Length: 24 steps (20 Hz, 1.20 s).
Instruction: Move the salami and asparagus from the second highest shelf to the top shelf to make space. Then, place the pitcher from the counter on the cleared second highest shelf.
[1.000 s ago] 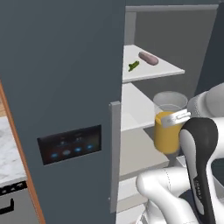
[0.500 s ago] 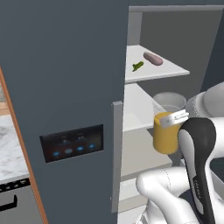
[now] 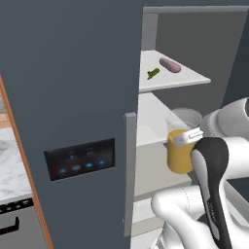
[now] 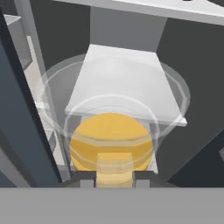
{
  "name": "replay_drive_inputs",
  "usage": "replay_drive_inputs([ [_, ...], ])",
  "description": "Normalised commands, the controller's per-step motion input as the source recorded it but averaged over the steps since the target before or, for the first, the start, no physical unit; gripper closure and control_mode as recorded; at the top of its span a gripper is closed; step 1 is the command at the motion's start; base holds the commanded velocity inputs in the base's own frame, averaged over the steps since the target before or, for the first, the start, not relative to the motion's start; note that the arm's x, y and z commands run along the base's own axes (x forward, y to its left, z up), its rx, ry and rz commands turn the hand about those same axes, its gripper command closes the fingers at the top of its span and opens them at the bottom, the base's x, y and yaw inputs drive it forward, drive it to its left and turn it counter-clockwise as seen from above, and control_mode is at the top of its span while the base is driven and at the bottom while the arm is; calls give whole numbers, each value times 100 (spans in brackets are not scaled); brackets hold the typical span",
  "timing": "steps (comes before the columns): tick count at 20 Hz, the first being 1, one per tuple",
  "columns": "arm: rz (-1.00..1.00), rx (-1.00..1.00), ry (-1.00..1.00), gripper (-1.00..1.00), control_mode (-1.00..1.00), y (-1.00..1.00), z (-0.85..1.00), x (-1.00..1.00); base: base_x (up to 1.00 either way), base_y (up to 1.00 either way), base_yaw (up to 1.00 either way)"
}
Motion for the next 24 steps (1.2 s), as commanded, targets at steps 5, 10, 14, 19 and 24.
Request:
replay_drive_inputs([
  [5,0,0,-4,100,-100,2,-25,20,0,0,0],
  [10,-1,0,-3,100,-100,0,-7,27,0,0,0],
  [14,-2,2,-11,100,-100,0,-1,20,0,0,0],
  [19,-2,2,-16,100,-100,0,-2,22,0,0,0],
  [24,-2,4,-12,100,-100,0,-3,32,0,0,0],
])
